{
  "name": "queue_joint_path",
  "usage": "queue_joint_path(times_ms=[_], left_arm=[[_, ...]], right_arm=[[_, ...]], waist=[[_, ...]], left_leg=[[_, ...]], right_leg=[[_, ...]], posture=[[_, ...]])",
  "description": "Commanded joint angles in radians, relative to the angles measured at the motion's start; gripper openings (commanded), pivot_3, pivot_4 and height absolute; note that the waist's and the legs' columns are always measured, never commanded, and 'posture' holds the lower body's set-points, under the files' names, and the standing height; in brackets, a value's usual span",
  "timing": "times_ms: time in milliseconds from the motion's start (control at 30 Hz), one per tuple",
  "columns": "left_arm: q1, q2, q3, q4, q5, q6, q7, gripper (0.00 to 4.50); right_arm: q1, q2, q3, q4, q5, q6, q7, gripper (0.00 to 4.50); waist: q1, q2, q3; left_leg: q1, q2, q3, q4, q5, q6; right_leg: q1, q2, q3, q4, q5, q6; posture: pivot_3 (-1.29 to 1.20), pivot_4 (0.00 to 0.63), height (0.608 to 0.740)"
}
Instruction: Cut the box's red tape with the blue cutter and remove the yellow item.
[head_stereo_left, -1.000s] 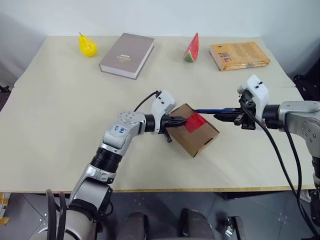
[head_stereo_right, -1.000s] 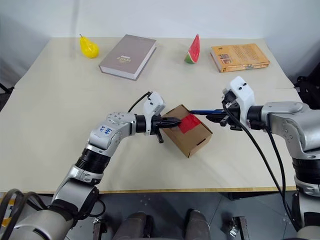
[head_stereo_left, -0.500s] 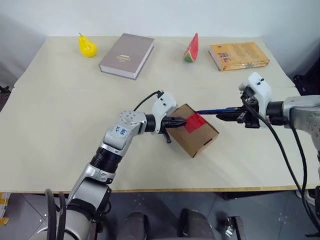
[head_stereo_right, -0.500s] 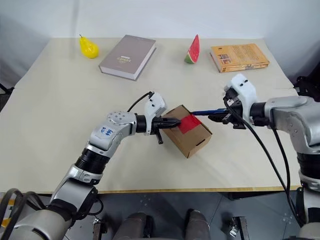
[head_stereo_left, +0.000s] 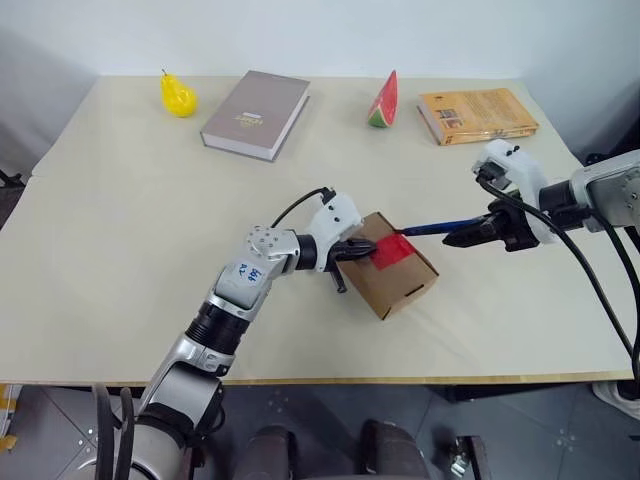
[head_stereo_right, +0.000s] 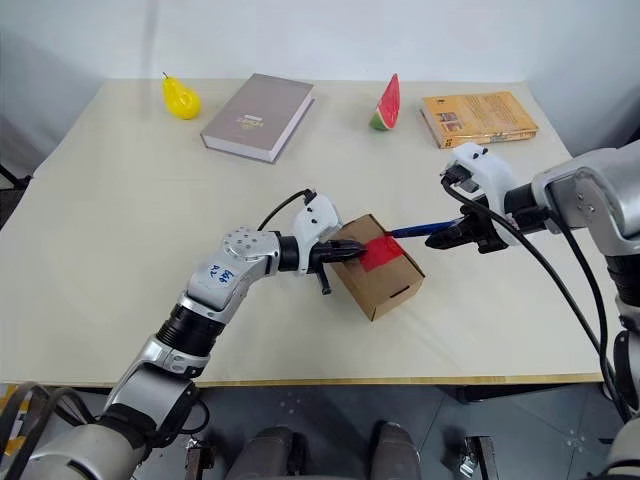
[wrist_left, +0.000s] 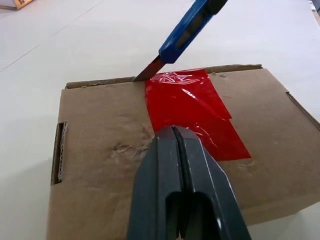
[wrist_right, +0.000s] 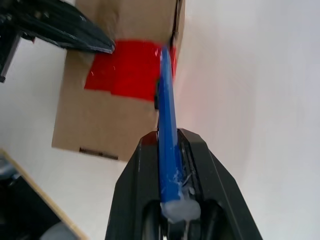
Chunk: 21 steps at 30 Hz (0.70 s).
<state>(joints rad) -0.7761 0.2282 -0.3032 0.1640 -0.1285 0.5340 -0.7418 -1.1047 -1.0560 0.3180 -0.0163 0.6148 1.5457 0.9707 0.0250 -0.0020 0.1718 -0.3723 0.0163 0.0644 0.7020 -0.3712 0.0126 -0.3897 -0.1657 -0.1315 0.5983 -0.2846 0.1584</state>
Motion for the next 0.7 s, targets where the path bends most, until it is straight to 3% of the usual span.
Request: queue_joint_path(times_ms=[33,267,700], left_arm=[[0.055,0.008,-0.053,0.062,0.042,0.036,-0.003,0.0],[0.065,0.003,-0.056,0.058,0.042,0.041,0.002,0.0],[0.075,0.005,-0.064,0.055,0.046,0.054,0.003,0.0]], right_arm=[[-0.065,0.015,0.02,0.04,0.019,0.06,0.023,0.15],[-0.156,0.049,0.081,0.141,0.088,0.069,0.022,0.15],[-0.245,-0.049,0.272,0.158,0.154,0.069,0.037,0.15]], waist=[[-0.001,0.001,0.0],[-0.003,0.001,-0.001],[-0.001,0.001,-0.001]], left_leg=[[0.0,0.0,0.0,0.0,0.0,0.0],[0.0,0.0,0.0,0.0,0.0,0.0],[0.001,0.0,0.0,0.0,0.0,0.0]], right_leg=[[0.0,0.0,0.0,0.0,0.0,0.0],[0.0,0.0,0.0,0.0,0.0,0.0],[0.0,0.0,0.001,0.001,0.0,0.0]], posture=[[0.0,0.15,0.74],[0.0,0.15,0.74],[0.0,0.15,0.74]])
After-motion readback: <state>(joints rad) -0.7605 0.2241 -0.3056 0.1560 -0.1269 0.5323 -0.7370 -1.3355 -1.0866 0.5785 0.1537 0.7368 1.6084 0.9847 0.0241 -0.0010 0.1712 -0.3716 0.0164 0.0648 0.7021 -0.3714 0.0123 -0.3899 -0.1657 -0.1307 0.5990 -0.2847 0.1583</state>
